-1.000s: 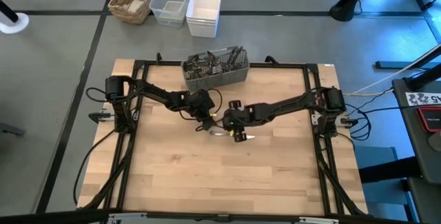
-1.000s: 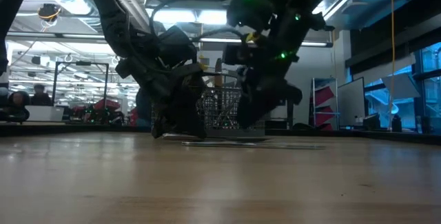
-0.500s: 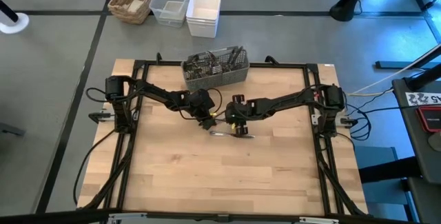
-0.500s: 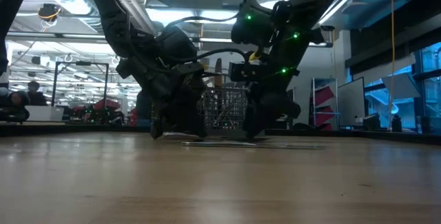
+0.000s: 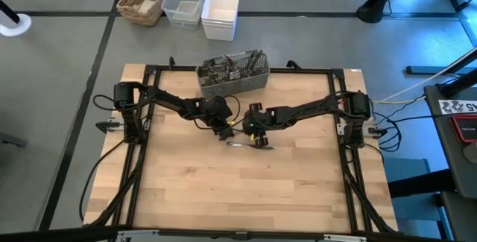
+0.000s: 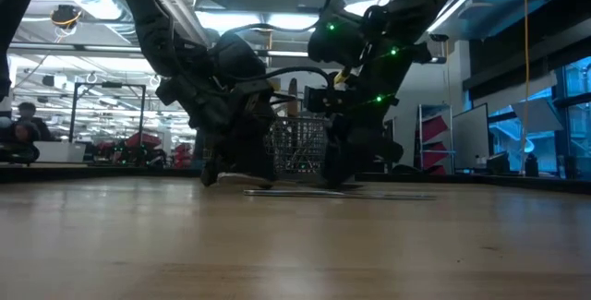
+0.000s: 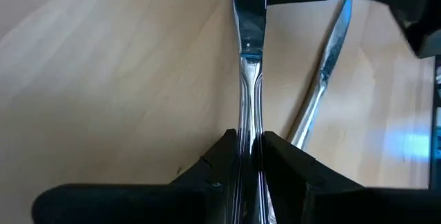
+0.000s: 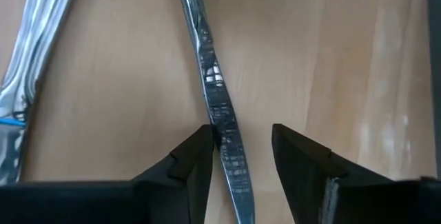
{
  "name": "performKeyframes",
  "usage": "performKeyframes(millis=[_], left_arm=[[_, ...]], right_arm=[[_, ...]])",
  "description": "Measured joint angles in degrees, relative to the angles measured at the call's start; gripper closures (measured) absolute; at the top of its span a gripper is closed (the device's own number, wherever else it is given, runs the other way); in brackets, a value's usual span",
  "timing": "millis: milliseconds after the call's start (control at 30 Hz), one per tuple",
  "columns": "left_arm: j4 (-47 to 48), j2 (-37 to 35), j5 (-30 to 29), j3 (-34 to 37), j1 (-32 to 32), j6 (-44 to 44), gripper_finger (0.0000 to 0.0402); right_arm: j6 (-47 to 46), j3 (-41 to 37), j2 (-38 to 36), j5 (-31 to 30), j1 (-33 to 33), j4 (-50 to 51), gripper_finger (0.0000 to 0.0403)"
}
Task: Sort silverware
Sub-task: Put the silver knife into the silverware rack
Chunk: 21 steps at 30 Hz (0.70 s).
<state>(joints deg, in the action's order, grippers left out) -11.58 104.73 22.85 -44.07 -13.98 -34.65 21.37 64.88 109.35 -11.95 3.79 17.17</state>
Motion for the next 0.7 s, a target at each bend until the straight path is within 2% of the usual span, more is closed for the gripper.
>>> performKeyframes(millis=[433, 567, 700], left_arm=[[-1.48, -0.04, 1.66, 0.07, 0.02, -3.32, 0.0345], [-1.48, -0.04, 2.1, 0.07, 0.02, -3.36, 0.0345], [-1.48, -0.04, 2.14, 0.07, 0.02, -3.24, 0.0345]], right_arm=[[0.04, 0.13, 2.25, 1.97, -0.92, -1.9, 0.0256], [0.04, 0.13, 2.75, 2.37, -0.92, -2.29, 0.0286], [0.06, 0.11, 2.82, 3.19, -0.94, -2.21, 0.0337]])
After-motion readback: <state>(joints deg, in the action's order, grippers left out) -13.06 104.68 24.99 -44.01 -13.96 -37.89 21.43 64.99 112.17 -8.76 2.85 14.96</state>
